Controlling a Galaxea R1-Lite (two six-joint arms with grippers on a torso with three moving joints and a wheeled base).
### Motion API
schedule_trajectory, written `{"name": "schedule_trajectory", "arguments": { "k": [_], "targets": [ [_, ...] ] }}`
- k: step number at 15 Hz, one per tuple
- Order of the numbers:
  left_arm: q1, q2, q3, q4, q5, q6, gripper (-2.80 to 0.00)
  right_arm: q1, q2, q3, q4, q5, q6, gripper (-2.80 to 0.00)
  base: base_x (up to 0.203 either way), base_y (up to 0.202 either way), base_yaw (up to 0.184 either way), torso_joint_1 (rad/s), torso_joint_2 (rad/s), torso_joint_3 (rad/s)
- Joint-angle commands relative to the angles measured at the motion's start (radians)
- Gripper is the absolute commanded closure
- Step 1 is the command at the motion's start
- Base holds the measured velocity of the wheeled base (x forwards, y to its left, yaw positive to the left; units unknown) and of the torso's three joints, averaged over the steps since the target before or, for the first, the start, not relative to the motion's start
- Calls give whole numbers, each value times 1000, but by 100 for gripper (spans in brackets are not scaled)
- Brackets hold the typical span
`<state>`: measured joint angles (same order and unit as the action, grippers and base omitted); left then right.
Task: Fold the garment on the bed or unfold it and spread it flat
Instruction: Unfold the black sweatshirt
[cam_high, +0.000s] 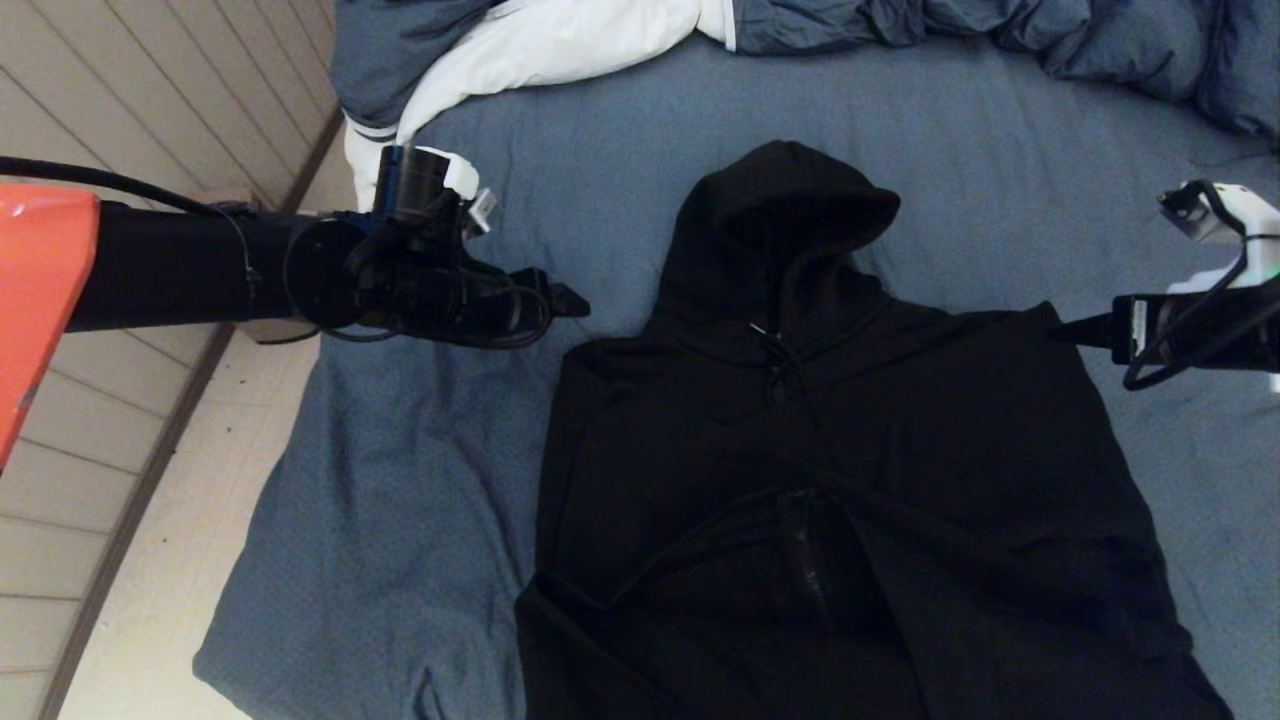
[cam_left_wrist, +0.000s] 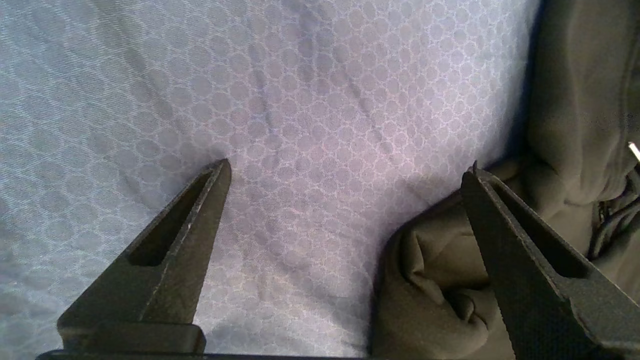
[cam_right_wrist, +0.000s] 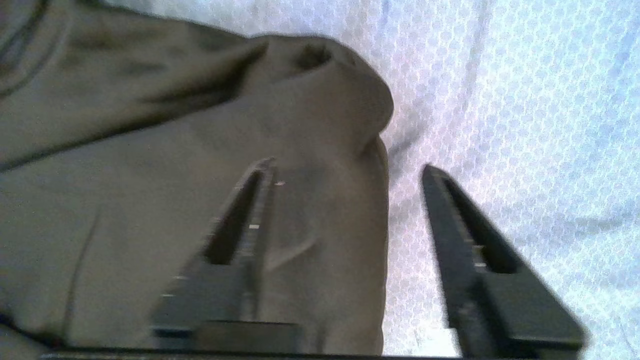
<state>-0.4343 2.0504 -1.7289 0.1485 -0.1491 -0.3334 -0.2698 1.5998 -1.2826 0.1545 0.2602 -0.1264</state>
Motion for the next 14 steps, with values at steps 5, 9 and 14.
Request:
{"name": "schedule_trajectory", "arguments": {
  "k": [5,9,14],
  "targets": [
    [4,68,-29,0,-6,-4,-280,6,85,12,-40,10,4,-280,0,0,0,0,0,0],
    [4,41,-18,1,-10,-8,-280,5,126,26,-96,8,6,-280,0,0,0,0,0,0],
    [-23,-89,62,4,-124,-8,-280,1,134,40,-98,10,8,-280,0,0,0,0,0,0]
  ]
}}
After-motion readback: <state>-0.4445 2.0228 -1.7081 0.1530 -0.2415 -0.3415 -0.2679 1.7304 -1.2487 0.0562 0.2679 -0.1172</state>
